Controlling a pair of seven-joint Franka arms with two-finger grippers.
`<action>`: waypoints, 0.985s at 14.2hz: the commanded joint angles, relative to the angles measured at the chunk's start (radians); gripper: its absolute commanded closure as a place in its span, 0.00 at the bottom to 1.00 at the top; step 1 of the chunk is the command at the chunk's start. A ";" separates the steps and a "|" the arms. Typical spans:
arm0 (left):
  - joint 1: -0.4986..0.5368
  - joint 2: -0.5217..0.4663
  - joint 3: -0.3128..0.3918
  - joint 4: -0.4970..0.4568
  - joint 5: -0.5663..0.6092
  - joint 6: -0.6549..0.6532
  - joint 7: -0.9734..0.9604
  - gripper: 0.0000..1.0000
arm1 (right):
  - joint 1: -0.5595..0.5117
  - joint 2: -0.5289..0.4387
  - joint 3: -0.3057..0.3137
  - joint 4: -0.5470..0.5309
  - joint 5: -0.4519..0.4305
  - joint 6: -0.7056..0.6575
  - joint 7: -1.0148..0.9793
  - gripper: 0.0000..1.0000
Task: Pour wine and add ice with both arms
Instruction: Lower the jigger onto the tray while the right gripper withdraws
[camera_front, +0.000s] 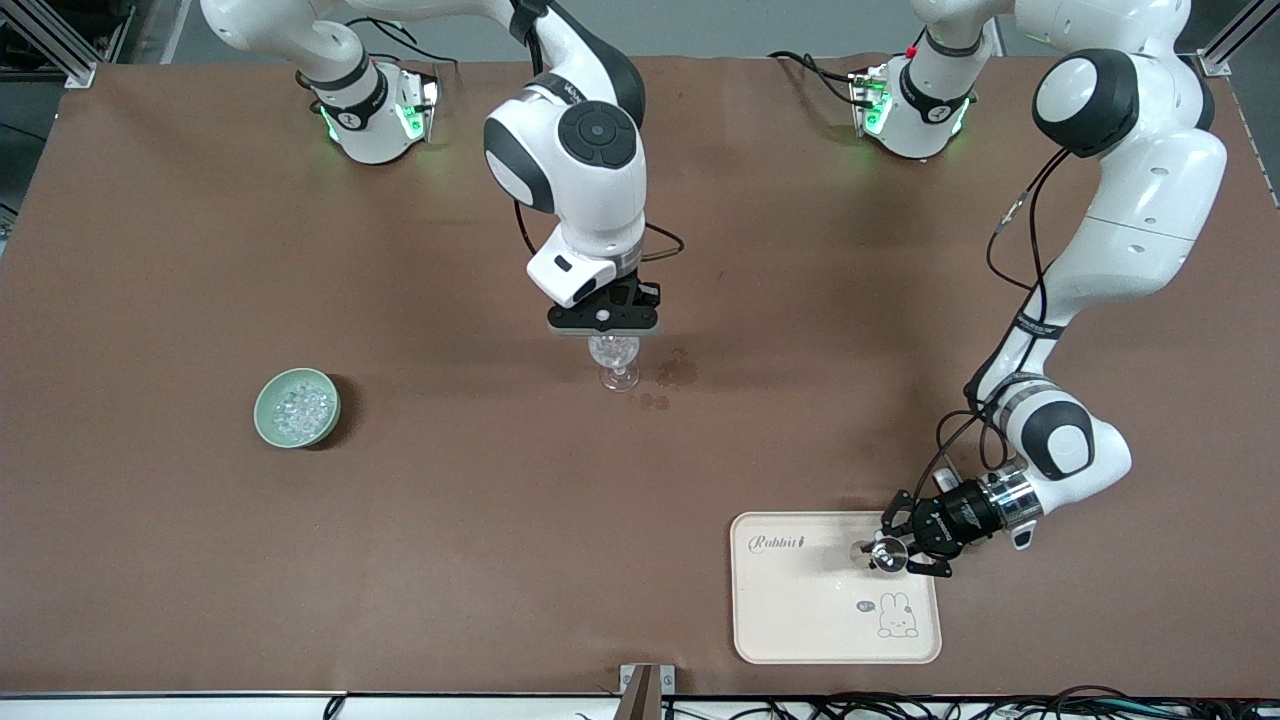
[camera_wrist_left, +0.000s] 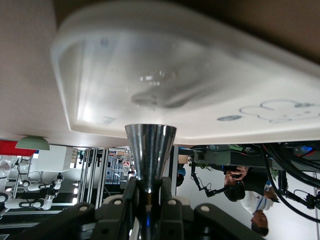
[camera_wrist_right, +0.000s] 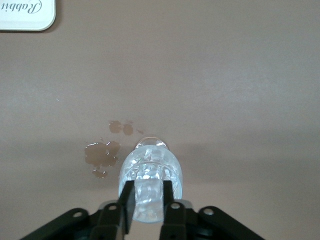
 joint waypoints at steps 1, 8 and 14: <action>-0.001 0.030 -0.004 0.033 -0.027 0.004 0.030 0.98 | 0.015 0.005 -0.010 0.010 -0.024 -0.006 0.013 0.00; -0.004 0.035 0.006 0.032 -0.026 0.004 0.053 0.82 | -0.049 -0.024 -0.017 0.008 -0.021 -0.026 0.004 0.00; -0.007 0.027 0.009 0.027 -0.024 0.004 0.050 0.36 | -0.282 -0.205 -0.012 -0.074 -0.008 -0.135 -0.215 0.00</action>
